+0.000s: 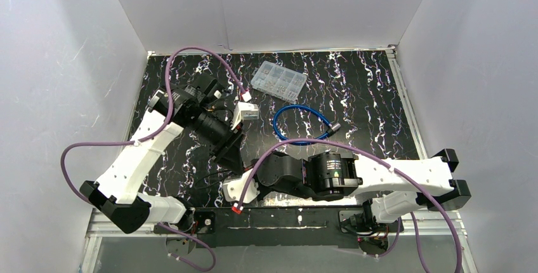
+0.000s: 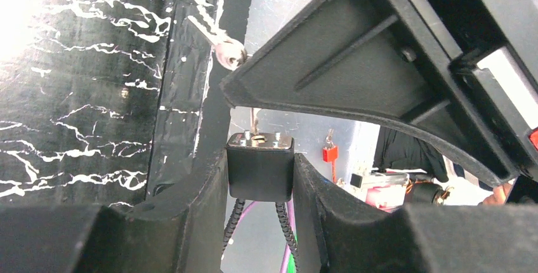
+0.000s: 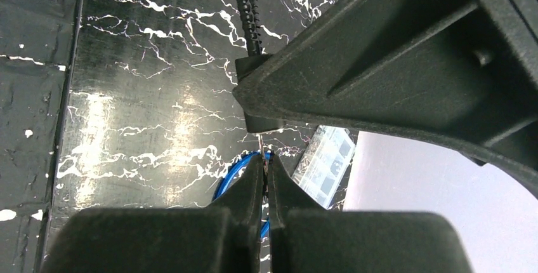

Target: Unlock with the key

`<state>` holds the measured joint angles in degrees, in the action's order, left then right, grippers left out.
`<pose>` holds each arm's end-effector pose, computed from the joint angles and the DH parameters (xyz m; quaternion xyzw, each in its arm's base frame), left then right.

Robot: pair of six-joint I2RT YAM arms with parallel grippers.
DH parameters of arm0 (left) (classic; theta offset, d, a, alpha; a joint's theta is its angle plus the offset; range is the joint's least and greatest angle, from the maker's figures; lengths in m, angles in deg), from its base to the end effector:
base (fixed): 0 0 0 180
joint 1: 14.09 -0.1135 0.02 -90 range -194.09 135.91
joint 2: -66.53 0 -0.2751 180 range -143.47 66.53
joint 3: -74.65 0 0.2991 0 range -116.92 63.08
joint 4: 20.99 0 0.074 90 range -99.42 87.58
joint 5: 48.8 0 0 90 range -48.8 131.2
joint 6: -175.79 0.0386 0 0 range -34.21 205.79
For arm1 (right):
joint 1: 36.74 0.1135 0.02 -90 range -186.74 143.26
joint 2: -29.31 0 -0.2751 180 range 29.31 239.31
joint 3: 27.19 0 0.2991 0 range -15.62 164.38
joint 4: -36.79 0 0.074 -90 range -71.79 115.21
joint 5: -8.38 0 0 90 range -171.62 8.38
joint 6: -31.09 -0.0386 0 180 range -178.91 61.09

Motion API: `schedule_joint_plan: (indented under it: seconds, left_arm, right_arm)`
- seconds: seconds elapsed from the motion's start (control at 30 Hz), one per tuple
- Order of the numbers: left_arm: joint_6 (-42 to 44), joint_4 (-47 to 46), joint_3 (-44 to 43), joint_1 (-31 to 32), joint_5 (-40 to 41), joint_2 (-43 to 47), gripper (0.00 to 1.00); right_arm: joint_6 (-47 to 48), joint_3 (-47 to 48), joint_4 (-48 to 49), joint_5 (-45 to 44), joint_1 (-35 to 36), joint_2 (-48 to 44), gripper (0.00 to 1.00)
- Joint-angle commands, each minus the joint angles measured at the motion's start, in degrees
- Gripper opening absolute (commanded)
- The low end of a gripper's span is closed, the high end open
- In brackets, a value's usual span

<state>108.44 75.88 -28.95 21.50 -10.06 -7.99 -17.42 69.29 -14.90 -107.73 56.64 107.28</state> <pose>0.1818 -0.1671 0.4331 0.5033 0.7324 -0.4413 0.1247 -0.0029 0.3376 0.4180 -0.7500 0.4280 0.0241 0.5037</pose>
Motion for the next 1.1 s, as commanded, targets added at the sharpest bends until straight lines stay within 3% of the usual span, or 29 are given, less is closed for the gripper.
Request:
schedule_joint_plan:
  seconds: [0.0,0.5,1.07]
  left_arm:
    - [-3.1,-3.1,-1.8,-1.0,0.0,0.3,0.00]
    - [0.9,-0.9,0.9,-1.0,-2.5,1.7,0.00]
    - [-0.9,-4.4,-2.9,-1.1,0.4,-2.3,0.00]
  right_arm:
    - [-1.4,0.5,4.5,1.1,0.7,0.6,0.01]
    - [0.3,0.7,7.1,-2.0,-0.3,0.0,0.01]
    - [-2.7,-0.1,7.2,2.9,1.1,-0.6,0.01]
